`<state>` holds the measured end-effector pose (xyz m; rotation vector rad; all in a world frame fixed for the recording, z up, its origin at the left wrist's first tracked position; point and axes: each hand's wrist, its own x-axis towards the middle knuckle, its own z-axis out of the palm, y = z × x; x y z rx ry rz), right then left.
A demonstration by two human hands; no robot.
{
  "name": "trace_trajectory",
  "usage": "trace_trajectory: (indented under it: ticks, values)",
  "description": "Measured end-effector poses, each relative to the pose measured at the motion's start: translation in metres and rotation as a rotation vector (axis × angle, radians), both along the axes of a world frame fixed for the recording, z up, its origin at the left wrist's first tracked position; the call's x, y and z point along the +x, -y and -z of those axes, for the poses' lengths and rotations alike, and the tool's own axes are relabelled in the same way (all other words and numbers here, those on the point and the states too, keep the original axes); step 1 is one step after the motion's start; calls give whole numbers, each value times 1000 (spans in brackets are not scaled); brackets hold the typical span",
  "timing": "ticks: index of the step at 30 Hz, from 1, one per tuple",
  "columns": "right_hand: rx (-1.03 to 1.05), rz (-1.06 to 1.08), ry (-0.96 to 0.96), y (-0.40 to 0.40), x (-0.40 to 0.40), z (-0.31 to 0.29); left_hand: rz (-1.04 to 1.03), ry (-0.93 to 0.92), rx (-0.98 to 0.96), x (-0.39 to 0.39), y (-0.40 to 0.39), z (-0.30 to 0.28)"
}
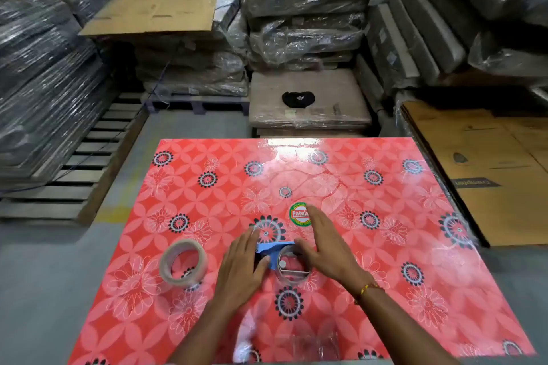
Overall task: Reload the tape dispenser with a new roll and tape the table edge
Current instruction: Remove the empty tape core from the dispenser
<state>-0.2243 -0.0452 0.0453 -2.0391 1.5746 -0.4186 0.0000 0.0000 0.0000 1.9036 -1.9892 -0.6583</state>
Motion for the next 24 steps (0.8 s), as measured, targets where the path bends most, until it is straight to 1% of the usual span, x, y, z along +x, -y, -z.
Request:
trace_trajectory:
  ticks: [4,7,14,19,24]
  values:
    - [170,-108,18,-21,-11,16,-38,-59,31,-4,-11,5]
    - [243,-168,15,-34,-16,32,-95,-89,8,-11,-17,7]
    - [146,-175,88,-43,-16,59,-190,-130,-22,-19,-19,19]
    - [212,-80,366,-24,-12,72,-207,-208,-72,-14,-4,23]
    - [235,27,616,2,-6,87,-223,-283,-174,-6,22,38]
